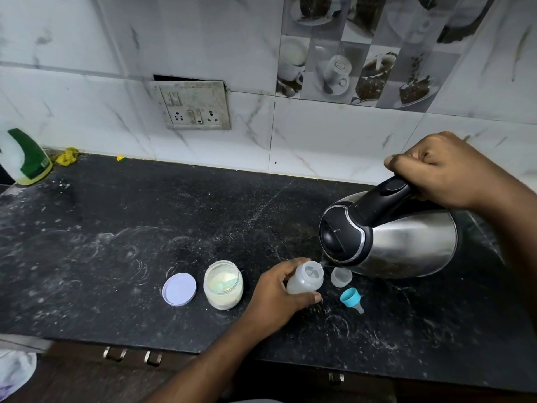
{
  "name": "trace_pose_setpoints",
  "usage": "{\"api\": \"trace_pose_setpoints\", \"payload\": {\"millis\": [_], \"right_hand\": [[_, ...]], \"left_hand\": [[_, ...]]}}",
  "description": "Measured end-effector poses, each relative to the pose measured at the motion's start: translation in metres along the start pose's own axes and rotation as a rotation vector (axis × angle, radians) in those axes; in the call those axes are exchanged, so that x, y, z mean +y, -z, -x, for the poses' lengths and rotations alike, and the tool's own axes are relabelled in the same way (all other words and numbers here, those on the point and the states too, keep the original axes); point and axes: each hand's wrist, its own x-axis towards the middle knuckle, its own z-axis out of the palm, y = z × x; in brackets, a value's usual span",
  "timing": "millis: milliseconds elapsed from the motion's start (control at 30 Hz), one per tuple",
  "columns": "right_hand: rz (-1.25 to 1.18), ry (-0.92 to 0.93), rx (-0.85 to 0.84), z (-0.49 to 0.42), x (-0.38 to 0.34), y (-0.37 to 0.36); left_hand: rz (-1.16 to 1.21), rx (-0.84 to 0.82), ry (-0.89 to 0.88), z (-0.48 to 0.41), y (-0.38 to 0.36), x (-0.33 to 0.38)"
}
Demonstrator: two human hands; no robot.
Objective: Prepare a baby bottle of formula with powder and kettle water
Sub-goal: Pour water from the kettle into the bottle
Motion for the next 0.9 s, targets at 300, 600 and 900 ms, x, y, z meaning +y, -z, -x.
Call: {"api": "trace_pose_setpoints", "payload": {"millis": [300,600,900], "right_hand": [[-0.317,-0.183,0.081,0.007,0.041,-0.019],[-0.951,-0.505,0.524,0.014,0.082,-0.044],[-1.516,-0.584,0.675,-0.021,0.080,-0.135]], "left_hand": [[-0.012,-0.002,0.003,-0.001,0.002,0.002],[-0.009,-0.015,0.035,0.000,0.000,-0.012],[-0.052,-0.034,0.107,-0.001,-0.015,-0.049]]}}
